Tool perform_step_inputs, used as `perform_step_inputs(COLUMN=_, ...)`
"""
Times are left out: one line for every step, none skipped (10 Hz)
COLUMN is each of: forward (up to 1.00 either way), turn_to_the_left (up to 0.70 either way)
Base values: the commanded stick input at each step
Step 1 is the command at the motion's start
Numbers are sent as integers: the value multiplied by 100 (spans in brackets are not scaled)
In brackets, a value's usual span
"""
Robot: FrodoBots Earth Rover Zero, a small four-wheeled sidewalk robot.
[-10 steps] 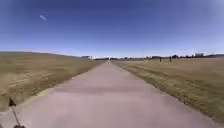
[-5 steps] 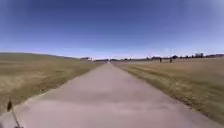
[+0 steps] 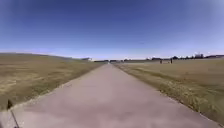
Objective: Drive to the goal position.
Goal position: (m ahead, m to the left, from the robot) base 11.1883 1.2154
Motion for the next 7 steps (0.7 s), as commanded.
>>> perform_step_inputs(forward=100, turn_to_the_left=0)
perform_step_inputs(forward=100, turn_to_the_left=23)
perform_step_inputs(forward=100, turn_to_the_left=5)
perform_step_inputs(forward=100, turn_to_the_left=0)
perform_step_inputs(forward=100, turn_to_the_left=0)
perform_step_inputs(forward=100, turn_to_the_left=0)
perform_step_inputs(forward=100, turn_to_the_left=0)
